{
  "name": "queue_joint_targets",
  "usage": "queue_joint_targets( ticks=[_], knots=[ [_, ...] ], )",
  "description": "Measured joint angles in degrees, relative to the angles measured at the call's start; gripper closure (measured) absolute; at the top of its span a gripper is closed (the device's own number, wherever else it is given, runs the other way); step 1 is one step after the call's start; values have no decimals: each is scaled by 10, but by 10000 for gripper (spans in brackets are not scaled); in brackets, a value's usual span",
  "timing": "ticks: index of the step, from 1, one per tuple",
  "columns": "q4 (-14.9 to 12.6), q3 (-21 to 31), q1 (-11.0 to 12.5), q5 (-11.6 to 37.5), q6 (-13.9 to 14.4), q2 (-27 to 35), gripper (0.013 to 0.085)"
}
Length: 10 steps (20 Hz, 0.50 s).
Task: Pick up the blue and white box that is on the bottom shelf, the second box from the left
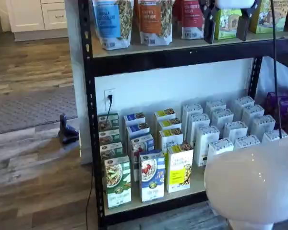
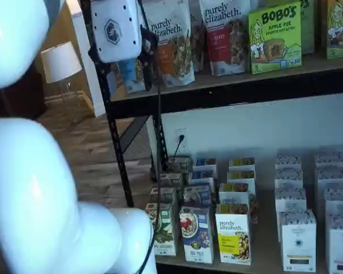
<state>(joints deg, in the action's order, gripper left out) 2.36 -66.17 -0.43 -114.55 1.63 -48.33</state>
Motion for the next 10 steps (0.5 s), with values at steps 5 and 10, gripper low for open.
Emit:
queue_joint_targets(
  ticks=[5,10],
  knots=[
    [-18,11,-17,23,10,-12,130],
    [-16,20,-18,35,12,-15,130]
  ],
)
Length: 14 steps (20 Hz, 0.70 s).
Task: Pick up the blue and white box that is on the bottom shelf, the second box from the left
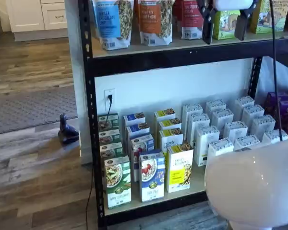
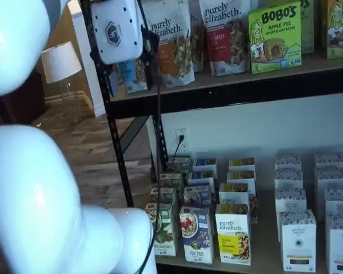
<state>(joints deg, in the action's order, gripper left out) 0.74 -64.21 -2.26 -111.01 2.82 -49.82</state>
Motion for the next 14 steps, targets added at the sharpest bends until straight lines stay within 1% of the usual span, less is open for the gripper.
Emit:
queue_joint_targets(
  ticks=[5,8,12,14],
  knots=[
    [5,25,-1,33,3,-8,130],
    [15,43,5,52,0,-10,130],
    [11,73,0,78,3,-9,130],
    [2,90,-8,97,8,-11,130]
  ],
)
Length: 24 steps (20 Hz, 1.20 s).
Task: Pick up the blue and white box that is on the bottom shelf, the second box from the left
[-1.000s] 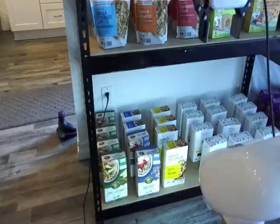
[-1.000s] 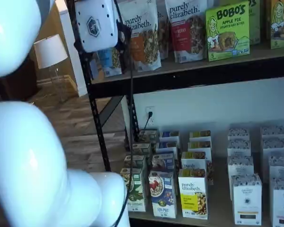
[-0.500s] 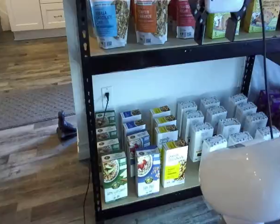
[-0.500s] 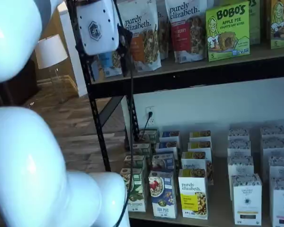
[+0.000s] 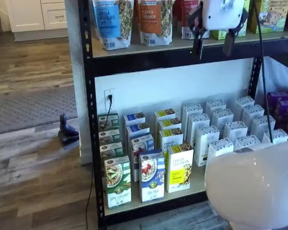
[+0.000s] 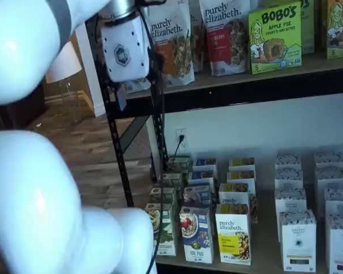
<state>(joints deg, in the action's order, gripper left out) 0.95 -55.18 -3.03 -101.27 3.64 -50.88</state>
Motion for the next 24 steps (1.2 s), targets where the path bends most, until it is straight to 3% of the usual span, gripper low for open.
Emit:
queue_joint_targets(
  ticks=[5,11,24],
  knots=[
    [-27,45,-17,47,14,5,130],
    [-17,101,-13,102,13,23,130],
    [-30,251,-28,310,36,64,130]
  ],
)
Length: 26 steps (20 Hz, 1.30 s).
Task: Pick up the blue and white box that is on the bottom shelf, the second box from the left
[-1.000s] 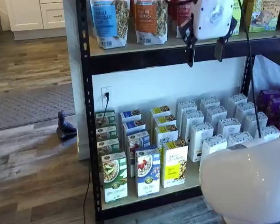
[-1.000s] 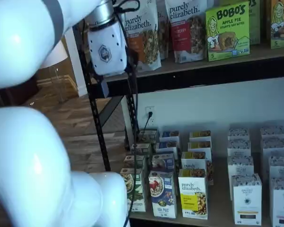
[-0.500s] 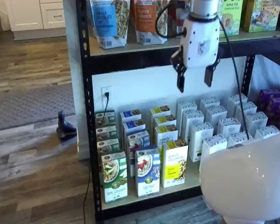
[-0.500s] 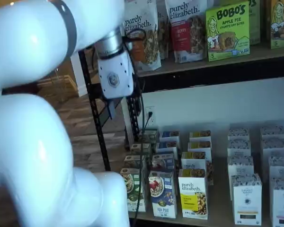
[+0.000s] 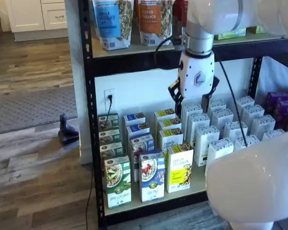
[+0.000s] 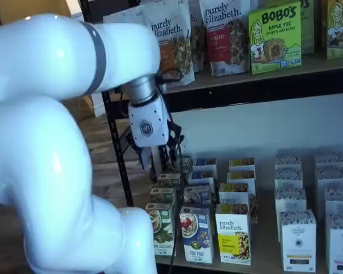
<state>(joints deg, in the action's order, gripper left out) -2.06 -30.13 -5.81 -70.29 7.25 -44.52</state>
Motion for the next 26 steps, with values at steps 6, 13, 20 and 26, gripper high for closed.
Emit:
queue_joint_targets(
  ticks=[6,13,20,26],
  knots=[
    [-18,39,-11,93,23,44,130],
    [-14,62,-19,203,34,110,130],
    [-13,39,-28,299,45,221,130],
    [-3,-3,-41,351,52,328,130]
  ],
)
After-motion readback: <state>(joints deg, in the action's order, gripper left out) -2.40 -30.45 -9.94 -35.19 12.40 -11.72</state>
